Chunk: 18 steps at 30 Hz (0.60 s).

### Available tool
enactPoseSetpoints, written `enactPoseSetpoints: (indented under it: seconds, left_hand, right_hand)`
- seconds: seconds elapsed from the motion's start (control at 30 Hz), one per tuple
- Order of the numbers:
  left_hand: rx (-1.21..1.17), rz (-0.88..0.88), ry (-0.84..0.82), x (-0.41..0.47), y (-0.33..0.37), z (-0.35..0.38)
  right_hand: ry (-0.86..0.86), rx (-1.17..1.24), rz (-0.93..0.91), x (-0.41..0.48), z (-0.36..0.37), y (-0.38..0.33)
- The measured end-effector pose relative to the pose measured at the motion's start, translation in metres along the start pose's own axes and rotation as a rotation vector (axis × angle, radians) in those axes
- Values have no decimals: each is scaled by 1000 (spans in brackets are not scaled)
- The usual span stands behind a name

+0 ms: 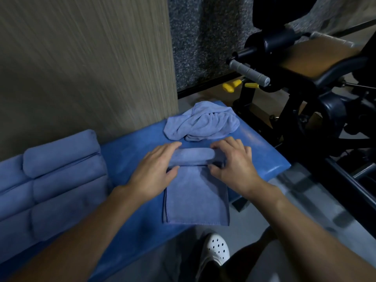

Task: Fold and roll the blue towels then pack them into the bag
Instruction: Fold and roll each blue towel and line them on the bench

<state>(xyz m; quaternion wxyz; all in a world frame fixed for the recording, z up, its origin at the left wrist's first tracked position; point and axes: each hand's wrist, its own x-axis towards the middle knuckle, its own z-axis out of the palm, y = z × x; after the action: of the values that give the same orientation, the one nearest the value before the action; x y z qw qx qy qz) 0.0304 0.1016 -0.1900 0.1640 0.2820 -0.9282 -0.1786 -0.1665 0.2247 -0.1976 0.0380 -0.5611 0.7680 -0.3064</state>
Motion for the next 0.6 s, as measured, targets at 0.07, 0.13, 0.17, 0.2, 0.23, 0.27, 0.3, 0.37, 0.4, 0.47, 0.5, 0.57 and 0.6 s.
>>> enactPoseSetpoints:
  seconds: [0.07, 0.13, 0.17, 0.2, 0.23, 0.27, 0.3, 0.37, 0.4, 0.47, 0.5, 0.57, 0.6]
  left_hand:
    - [20, 33, -1, -8, 1, 0]
    - [17, 55, -12, -17, 2, 0]
    - [14, 59, -25, -21, 3, 0]
    - [12, 66, -36, -26, 4, 0]
    - [14, 72, -43, -30, 5, 0]
    - [18, 74, -49, -34, 6, 1]
    - [22, 69, -54, -38, 7, 1]
    - [3, 45, -57, -43, 8, 3]
    - [-24, 25, -63, -44, 8, 5]
    - [-101, -15, -79, -41, 9, 7]
    - [-128, -27, -84, -38, 8, 8]
    - [-82, -8, -106, -33, 8, 12]
    - [-19, 13, -131, -30, 9, 14]
  right_hand:
    - [-12, 13, -14, -8, -2, -1]
    - [-45, 22, -16, -15, -5, -3]
    - [-70, 27, -14, -19, -7, -4]
    - [-98, 31, -16, -22, -9, -4]
    - [-127, 35, -21, -26, -11, -5]
    - [-155, 29, -26, -29, -12, -5]
    - [-185, 12, -30, -32, -14, -5]
    - [-220, -20, -31, -35, -15, -5]
    - [-213, -19, -25, -36, -15, -5]
    - [-182, -2, -2, -35, -14, -7]
    - [-173, -4, 2, -34, -12, -9]
    - [-182, -49, -28, -33, -8, -13]
    - [-204, -82, -50, -33, -5, -15]
